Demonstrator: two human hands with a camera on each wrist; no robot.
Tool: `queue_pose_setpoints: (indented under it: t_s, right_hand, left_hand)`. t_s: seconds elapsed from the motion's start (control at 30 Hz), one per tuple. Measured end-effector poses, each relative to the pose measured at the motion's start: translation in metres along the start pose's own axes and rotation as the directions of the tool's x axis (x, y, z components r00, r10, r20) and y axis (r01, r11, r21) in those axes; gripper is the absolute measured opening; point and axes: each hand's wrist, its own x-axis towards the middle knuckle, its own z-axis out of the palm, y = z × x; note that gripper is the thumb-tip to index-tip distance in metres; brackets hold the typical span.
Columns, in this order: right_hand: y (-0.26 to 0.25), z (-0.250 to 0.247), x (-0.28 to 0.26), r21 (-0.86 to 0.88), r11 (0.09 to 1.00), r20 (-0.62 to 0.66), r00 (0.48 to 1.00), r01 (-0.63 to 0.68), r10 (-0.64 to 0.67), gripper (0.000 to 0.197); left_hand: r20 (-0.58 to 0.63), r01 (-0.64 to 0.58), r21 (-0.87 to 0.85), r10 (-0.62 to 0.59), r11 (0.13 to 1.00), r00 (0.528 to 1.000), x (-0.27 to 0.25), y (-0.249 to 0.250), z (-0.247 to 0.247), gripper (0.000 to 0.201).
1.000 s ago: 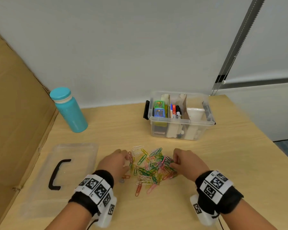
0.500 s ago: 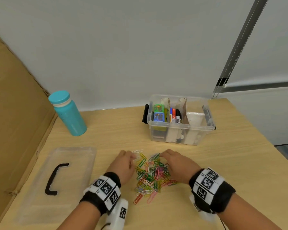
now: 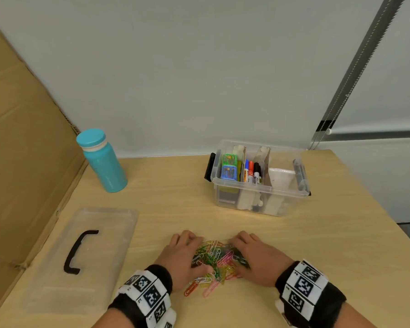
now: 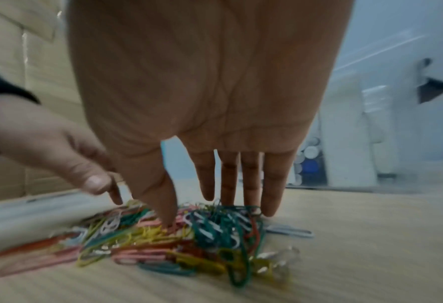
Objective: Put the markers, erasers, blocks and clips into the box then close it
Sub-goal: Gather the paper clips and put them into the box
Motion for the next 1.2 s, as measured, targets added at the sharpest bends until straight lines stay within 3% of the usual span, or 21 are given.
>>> queue_pose_setpoints:
  t_s: [0.1, 0.17, 0.37, 0.6, 0.83, 0.93, 1.2]
  right_hand:
    - [0.007, -0.001, -0.01, -0.006, 0.999, 0.053, 0.997, -0.049, 0.049, 0.09]
    - [0.005, 0.002, -0.011, -0.031, 0.997, 0.074, 0.994, -0.073, 0.075, 0.096]
    - [-0.012, 0.009, 0.002, -0.045, 0.995, -0.029, 0.996, -0.09, 0.089, 0.054]
    - [-0.01, 0.007, 0.007, -0.031, 0.992, -0.095, 0.988, -0.121, 0.118, 0.037]
    - [0.01, 0.008, -0.001, 0.068, 0.991, -0.165, 0.979, -0.113, 0.123, 0.039]
    - [0.012, -0.002, -0.01, 0.156, 0.983, -0.193, 0.973, -0.099, 0.129, 0.03]
    - [0.016, -0.089, -0.046, 0.509, 0.861, -0.288, 0.941, -0.007, 0.179, 0.026]
  left_hand:
    - [-0.035, 0.093, 0.006, -0.093, 0.996, 0.995, -0.008, -0.002, -0.001, 0.101]
    - [-0.009, 0.116, 0.001, -0.116, 0.993, 0.993, -0.008, -0.001, 0.002, 0.102]
    - [-0.029, 0.097, 0.001, -0.097, 0.995, 0.995, 0.001, 0.017, 0.007, 0.071]
    - [-0.07, 0.117, 0.025, -0.115, 0.993, 0.991, 0.008, 0.025, -0.004, 0.034]
    - [-0.089, 0.126, 0.006, -0.125, 0.992, 0.988, 0.011, 0.024, -0.01, 0.032]
    - [-0.111, 0.142, -0.056, -0.147, 0.988, 0.983, 0.011, 0.022, -0.014, 0.03]
    - [-0.218, 0.12, -0.146, -0.15, 0.982, 0.964, 0.014, 0.021, -0.024, 0.028]
